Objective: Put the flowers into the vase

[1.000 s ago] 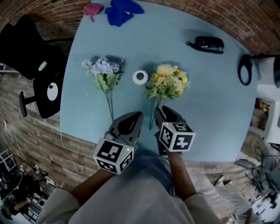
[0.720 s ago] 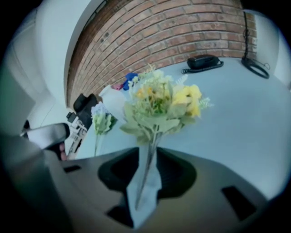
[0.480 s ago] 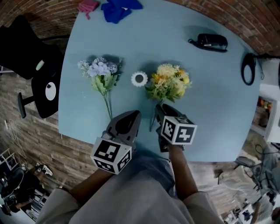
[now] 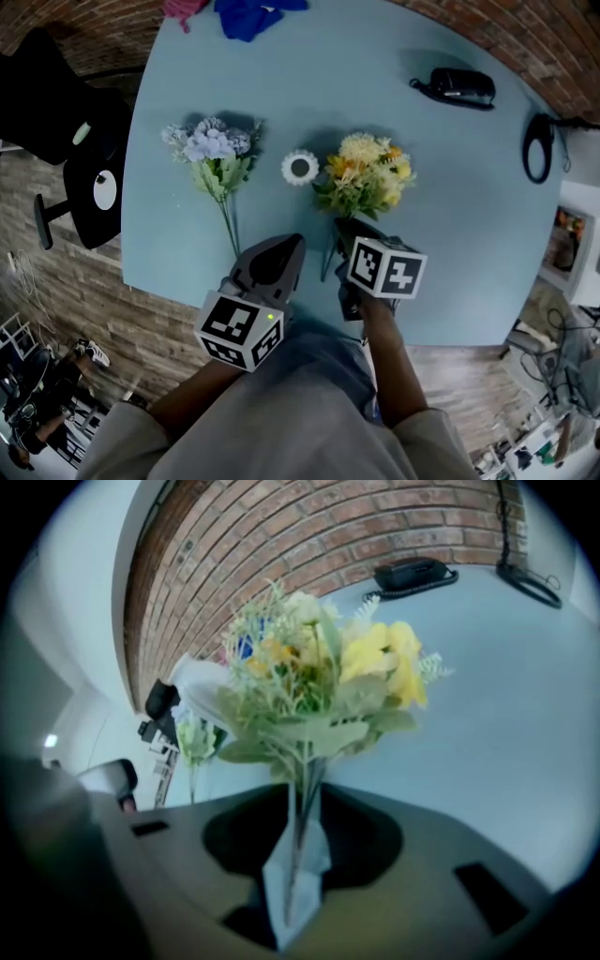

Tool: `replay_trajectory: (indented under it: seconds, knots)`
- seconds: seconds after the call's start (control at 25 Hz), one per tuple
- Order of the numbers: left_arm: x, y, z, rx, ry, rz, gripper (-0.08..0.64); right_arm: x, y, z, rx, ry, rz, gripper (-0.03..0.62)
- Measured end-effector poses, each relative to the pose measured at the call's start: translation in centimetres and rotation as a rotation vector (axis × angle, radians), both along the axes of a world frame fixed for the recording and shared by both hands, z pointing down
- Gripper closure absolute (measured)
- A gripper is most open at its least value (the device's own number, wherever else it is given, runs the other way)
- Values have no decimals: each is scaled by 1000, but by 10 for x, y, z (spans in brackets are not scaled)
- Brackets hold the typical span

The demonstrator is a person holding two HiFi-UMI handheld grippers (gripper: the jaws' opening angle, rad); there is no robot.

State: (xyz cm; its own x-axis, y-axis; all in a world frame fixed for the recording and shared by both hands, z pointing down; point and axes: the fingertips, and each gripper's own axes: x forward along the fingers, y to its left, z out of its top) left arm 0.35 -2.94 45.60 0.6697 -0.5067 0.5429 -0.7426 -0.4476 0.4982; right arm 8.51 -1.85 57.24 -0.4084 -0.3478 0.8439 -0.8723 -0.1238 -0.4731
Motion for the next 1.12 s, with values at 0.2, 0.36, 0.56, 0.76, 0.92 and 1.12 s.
replay_trajectory:
  seconds: [0.2, 0.36, 0.56, 0.76, 0.92, 1.12]
  knots:
    - [0, -3, 6, -16, 6, 7, 540, -1, -1, 6, -42, -37, 21, 500]
    - [-2, -6, 7, -19, 13, 5, 540, 0, -2, 7, -47, -102, 69, 519]
    - [-4, -5, 5, -11, 13, 1, 540, -6, -3, 2, -21, -197, 129, 538]
    - [-5, -2, -3, 30, 11, 4, 540, -11, -4, -13, 49, -227, 119, 545]
    - [-5, 4, -6, 35, 16, 0, 540, -13, -1, -19, 62, -290, 161, 545]
    - [-6, 10, -13, 55, 36, -8, 540, -12, 2, -31, 111, -307, 171, 546]
